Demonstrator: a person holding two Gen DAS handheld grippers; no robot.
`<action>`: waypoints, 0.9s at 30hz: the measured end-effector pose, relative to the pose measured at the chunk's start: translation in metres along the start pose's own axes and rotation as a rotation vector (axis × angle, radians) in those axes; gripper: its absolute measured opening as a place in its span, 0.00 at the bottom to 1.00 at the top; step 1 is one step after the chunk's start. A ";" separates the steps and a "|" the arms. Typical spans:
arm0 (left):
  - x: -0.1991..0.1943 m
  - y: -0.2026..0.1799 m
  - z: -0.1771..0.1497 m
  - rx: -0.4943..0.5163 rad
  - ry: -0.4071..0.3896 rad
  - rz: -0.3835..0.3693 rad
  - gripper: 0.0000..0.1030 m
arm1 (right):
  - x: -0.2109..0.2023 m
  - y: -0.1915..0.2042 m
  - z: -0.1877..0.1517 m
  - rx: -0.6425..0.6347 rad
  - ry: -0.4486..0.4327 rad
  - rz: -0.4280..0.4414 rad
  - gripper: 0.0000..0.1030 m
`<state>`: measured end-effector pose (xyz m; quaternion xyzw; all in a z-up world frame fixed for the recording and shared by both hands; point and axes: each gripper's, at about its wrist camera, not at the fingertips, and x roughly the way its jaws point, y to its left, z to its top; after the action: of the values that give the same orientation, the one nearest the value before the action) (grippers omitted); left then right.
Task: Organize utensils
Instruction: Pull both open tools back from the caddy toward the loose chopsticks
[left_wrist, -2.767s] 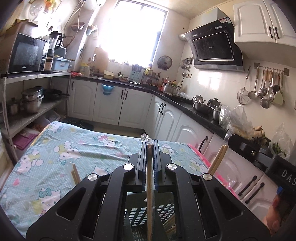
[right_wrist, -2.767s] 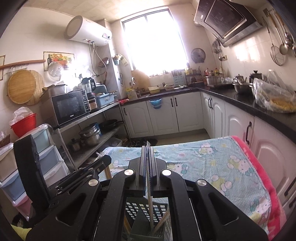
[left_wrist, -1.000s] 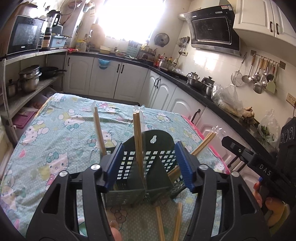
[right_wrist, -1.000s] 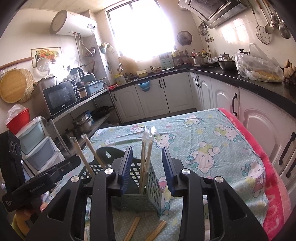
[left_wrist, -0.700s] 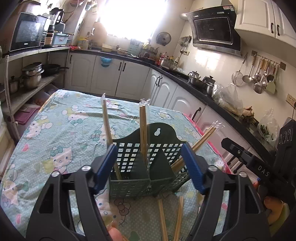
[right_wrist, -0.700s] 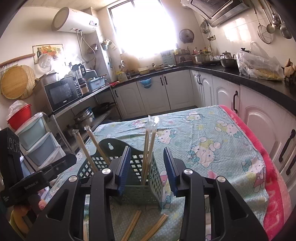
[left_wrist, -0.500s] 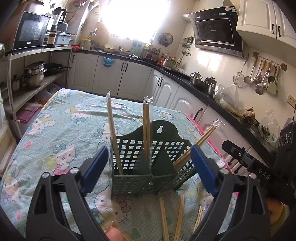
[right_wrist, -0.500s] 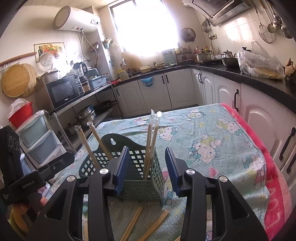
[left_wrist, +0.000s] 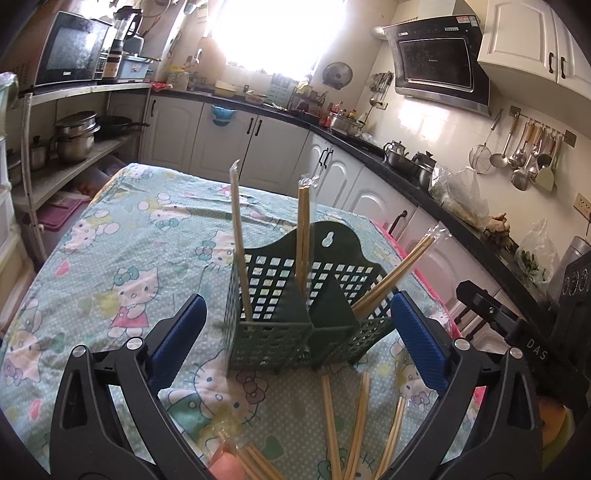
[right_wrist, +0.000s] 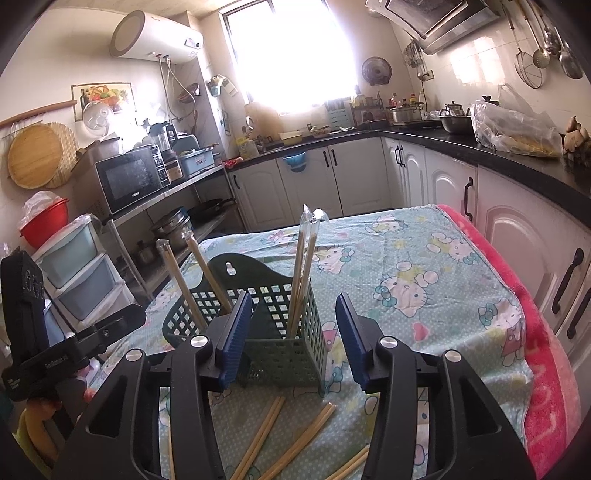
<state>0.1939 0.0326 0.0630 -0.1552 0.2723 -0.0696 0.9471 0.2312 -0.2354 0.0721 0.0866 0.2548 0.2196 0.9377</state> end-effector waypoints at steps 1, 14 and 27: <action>-0.001 0.001 -0.001 -0.002 0.001 0.001 0.90 | 0.000 0.001 -0.001 -0.002 0.002 0.001 0.44; -0.013 0.021 -0.017 -0.025 0.018 0.045 0.90 | 0.000 0.018 -0.014 -0.031 0.032 0.025 0.44; -0.020 0.040 -0.034 -0.042 0.043 0.082 0.90 | 0.012 0.032 -0.032 -0.070 0.099 0.047 0.44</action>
<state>0.1608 0.0658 0.0326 -0.1622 0.2998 -0.0283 0.9397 0.2122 -0.2002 0.0479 0.0487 0.2910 0.2546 0.9209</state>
